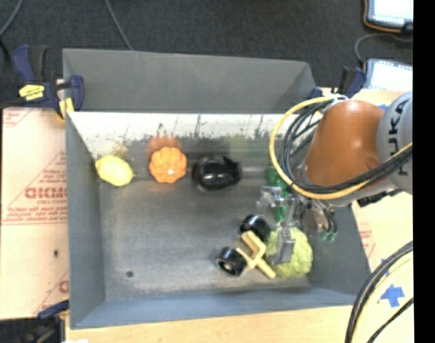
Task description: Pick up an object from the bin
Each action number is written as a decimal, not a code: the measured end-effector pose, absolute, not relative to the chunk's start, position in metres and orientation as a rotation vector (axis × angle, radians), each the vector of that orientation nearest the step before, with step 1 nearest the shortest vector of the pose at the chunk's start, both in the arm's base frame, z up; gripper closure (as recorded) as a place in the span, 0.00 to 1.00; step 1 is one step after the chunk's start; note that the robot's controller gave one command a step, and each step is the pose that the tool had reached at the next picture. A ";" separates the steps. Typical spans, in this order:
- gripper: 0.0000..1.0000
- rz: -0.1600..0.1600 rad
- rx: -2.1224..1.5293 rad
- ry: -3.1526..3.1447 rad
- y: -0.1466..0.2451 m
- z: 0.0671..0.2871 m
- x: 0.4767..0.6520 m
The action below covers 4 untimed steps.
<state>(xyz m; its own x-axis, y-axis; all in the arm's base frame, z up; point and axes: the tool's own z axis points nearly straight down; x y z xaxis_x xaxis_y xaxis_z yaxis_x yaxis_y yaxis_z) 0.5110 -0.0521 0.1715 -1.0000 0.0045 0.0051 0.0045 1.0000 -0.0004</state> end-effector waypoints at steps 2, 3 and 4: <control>0.00 0.001 -0.112 -3.146 -0.063 0.135 0.506; 1.00 0.003 0.112 -3.149 -0.087 0.077 0.535; 0.00 0.004 0.113 -3.149 -0.088 0.077 0.535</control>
Offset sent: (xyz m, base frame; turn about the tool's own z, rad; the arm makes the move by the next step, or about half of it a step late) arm -0.0176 -0.0266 -0.0934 0.1612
